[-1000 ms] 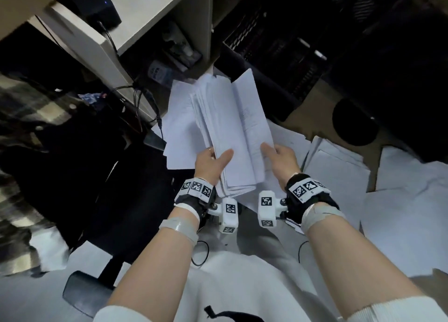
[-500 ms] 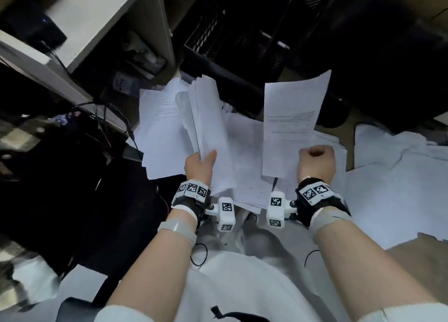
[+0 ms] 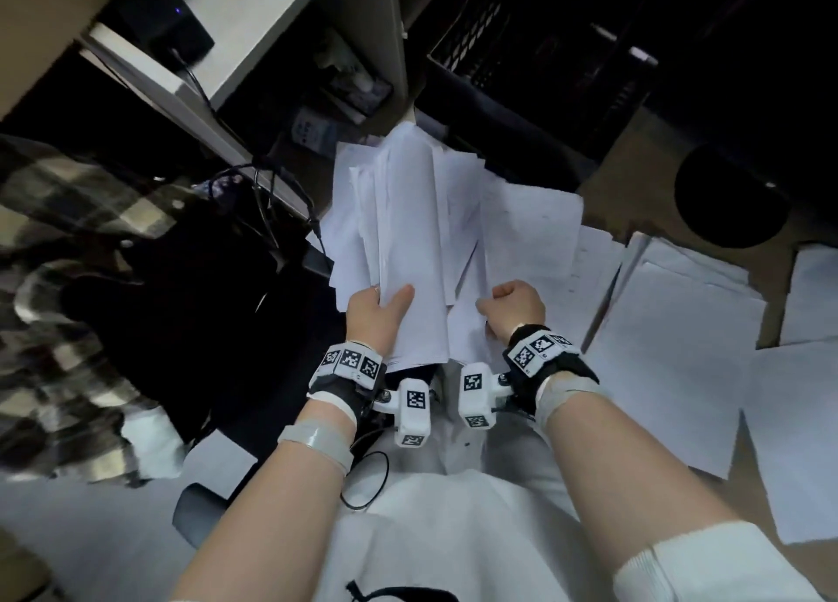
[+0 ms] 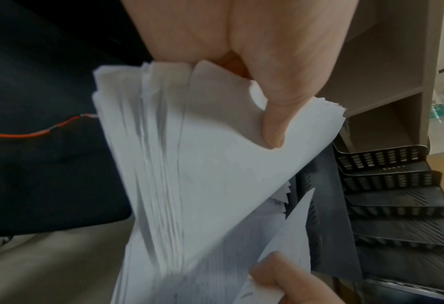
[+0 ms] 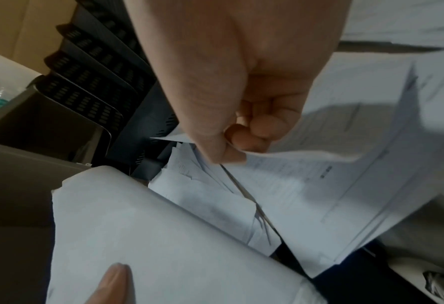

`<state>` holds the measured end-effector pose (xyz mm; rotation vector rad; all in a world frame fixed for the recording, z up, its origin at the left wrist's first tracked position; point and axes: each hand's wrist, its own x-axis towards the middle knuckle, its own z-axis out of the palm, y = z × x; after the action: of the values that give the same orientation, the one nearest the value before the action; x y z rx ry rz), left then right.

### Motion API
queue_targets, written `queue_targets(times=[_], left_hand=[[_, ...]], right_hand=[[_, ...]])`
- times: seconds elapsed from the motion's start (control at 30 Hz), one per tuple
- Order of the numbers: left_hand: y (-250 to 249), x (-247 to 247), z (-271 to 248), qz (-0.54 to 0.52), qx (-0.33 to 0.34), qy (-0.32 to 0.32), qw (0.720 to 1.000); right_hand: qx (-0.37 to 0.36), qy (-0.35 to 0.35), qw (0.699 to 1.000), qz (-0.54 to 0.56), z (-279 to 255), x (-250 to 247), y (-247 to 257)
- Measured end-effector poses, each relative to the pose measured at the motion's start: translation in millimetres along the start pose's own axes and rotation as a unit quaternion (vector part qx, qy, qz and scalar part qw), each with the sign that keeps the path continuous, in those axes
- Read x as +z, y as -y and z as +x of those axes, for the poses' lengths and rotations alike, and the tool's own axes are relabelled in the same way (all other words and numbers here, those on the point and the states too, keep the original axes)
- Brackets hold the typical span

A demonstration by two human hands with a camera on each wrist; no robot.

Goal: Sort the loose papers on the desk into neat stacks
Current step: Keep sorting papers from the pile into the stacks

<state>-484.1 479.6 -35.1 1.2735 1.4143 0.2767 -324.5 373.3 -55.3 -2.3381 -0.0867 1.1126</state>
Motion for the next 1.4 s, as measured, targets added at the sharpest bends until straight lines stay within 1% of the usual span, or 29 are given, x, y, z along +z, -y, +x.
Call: queue_targets(times=[0.07, 0.1, 0.23, 0.3, 0.37, 0.47, 0.53, 0.6, 0.67, 0.73, 0.77, 0.87, 0.93, 1.03, 1.07, 1.17, 1.4], left_hand=[[3.8, -3.4, -0.5, 0.004, -0.002, -0.008, 1.0], [5.4, -4.4, -0.7, 0.007, -0.003, -0.01, 1.0], [10.0, -8.9, -0.5, 0.024, -0.002, -0.01, 1.0], [8.9, -11.4, -1.4, 0.026, -0.002, -0.007, 1.0], [4.6, -13.4, -4.6, 0.022, 0.0, -0.006, 1.0], [0.2, -12.6, -8.3, 0.021, 0.01, -0.007, 1.0], [-2.3, -8.5, -10.6, 0.022, 0.007, -0.004, 1.0], [-3.1, -1.3, -13.4, 0.018, 0.001, 0.008, 1.0], [-7.5, 9.9, -19.1, 0.005, 0.002, 0.024, 1.0], [-12.7, 23.4, -25.2, 0.005, 0.009, 0.037, 0.999], [-15.2, 30.2, -27.4, 0.0, 0.005, 0.045, 0.999], [-25.6, 46.9, -36.5, -0.045, -0.028, 0.075, 0.996], [-31.6, 53.8, -43.1, -0.06, -0.061, 0.083, 0.993], [-37.4, 60.8, -48.5, -0.063, -0.078, 0.098, 0.99], [-38.2, 62.6, -49.8, -0.059, -0.079, 0.107, 0.989], [-33.3, 66.6, -53.0, -0.075, -0.055, 0.134, 0.987], [-18.2, 64.3, -58.4, -0.11, -0.057, 0.168, 0.978]], right_hand=[[0.01, 0.027, 1.0, 0.006, 3.8, 6.4, -2.4], [0.016, 0.03, 0.999, 0.013, 4.8, 7.7, -2.9], [0.066, 0.001, 0.995, 0.073, 11.2, 12.5, -1.4], [0.091, 0.0, 0.99, 0.103, 15.4, 11.4, 1.5], [0.101, 0.006, 0.987, 0.128, 20.1, 7.9, 4.6], [0.071, 0.041, 0.985, 0.155, 19.5, 7.5, 9.7], [0.032, 0.055, 0.983, 0.17, 18.0, 7.9, 10.3], [0.014, 0.072, 0.98, 0.186, 12.0, 0.0, 11.0], [-0.01, 0.112, 0.973, 0.199, 4.4, -12.2, 10.3], [-0.064, 0.157, 0.965, 0.198, -5.6, -24.2, 7.8], [-0.095, 0.168, 0.961, 0.196, -9.4, -28.8, 4.9], [-0.157, 0.158, 0.958, 0.183, -16.6, -42.9, -2.6], [-0.167, 0.159, 0.956, 0.18, -20.0, -54.7, -5.4], [-0.155, 0.188, 0.95, 0.195, -28.5, -71.1, -10.7], [-0.157, 0.195, 0.95, 0.189, -31.6, -74.4, -13.2], [-0.174, 0.205, 0.952, 0.147, -38.7, -75.5, -23.5], [-0.171, 0.231, 0.942, 0.175, -49.2, -66.7, -40.5]])
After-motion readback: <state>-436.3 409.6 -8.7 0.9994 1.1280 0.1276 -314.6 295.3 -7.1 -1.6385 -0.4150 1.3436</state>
